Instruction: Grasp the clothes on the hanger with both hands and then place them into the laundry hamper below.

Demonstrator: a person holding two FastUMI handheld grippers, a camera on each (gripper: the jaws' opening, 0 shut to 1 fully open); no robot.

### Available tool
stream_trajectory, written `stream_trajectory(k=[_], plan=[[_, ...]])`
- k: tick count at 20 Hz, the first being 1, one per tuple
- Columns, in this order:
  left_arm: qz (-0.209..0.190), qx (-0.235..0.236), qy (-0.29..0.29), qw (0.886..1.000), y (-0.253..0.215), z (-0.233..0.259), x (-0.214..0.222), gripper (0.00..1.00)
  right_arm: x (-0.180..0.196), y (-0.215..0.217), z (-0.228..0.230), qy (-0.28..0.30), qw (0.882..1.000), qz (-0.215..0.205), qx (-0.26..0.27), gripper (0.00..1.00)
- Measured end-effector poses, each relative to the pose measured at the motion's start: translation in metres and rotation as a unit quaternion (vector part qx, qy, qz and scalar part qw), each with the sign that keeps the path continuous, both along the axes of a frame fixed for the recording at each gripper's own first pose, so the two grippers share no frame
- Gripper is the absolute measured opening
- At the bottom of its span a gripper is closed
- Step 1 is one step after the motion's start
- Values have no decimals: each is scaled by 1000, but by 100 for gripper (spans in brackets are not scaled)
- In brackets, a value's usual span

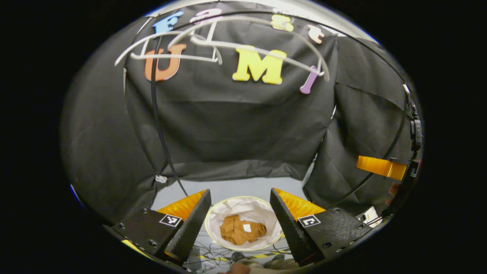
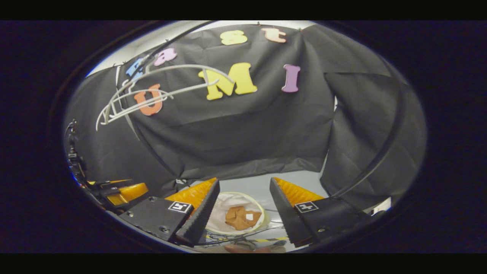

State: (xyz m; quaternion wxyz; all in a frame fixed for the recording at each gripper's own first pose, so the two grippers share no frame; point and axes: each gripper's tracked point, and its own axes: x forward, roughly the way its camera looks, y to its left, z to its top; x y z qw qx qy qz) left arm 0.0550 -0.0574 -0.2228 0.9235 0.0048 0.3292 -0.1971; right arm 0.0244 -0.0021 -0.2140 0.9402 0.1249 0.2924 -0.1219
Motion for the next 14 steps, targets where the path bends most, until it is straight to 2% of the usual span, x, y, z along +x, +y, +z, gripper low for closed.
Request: stream_trajectory(k=[3,4,5,10,14], plan=[[7,-15,-68,998,-11,60,-11,95,-24,-3,48,-51,998,11,-27,84],[13,-16,-89,996,-12,79,-15,87,-36,-6,65,-64,997,18,-39,86],[17,-19,-111,993,-10,94,-20,87,-49,-10,78,-70,996,33,-49,92],[38,-39,-202,978,-20,176,-71,88,-108,-53,141,-132,988,42,-67,92],[52,-39,-268,961,-21,216,-122,95,-153,-85,196,-191,975,47,-102,92]])
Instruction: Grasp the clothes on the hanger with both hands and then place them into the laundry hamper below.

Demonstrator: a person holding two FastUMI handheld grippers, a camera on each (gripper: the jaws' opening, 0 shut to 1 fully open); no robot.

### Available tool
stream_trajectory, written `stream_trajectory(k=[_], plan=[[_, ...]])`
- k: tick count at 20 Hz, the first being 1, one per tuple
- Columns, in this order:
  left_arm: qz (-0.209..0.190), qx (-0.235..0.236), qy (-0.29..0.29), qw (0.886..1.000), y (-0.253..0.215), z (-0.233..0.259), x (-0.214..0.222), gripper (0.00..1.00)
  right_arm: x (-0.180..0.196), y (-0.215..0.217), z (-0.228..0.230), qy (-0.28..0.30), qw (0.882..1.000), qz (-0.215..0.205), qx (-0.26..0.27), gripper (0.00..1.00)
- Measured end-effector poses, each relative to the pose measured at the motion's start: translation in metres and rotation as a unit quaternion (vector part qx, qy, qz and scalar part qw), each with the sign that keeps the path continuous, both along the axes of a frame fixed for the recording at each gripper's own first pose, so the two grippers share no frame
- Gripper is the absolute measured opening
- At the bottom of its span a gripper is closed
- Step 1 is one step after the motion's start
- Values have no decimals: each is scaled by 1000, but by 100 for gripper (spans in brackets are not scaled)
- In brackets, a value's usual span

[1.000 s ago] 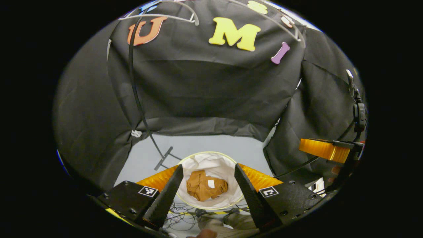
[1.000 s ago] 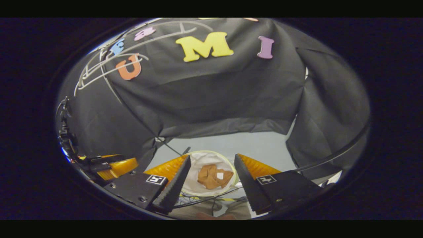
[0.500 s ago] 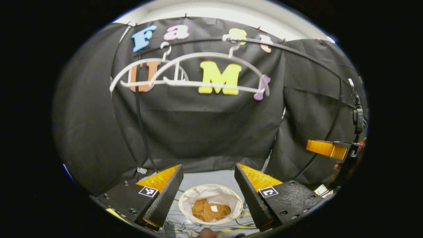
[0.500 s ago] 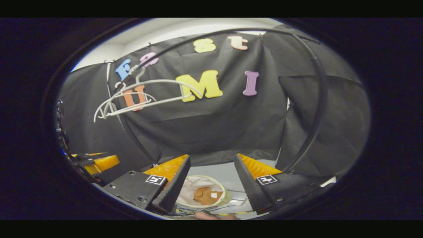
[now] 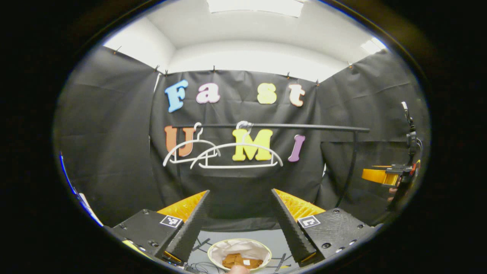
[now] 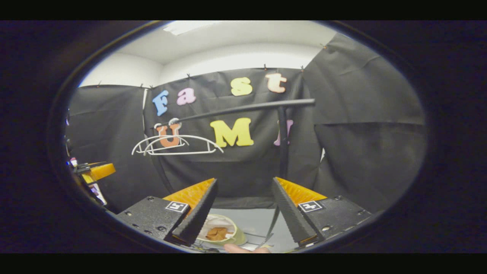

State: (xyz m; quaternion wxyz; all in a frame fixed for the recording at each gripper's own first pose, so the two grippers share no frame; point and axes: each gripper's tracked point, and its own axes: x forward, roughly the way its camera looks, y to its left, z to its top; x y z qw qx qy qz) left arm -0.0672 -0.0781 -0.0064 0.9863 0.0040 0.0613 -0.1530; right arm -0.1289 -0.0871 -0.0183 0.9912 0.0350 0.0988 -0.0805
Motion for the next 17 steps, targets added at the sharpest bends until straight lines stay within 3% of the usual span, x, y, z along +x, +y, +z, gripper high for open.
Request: stream_trajectory(k=[3,9,15,17], plan=[[20,0,-32,999,7,24,-24,100,-26,-24,32,-40,999,-13,-31,92],[25,-4,-72,997,5,56,-45,100,-88,-50,91,-107,991,-51,-58,92],[17,14,-87,996,16,56,-41,100,-116,-38,117,-142,981,-81,-100,92],[14,11,-88,996,20,56,-36,100,-120,-34,124,-151,979,-90,-103,98]])
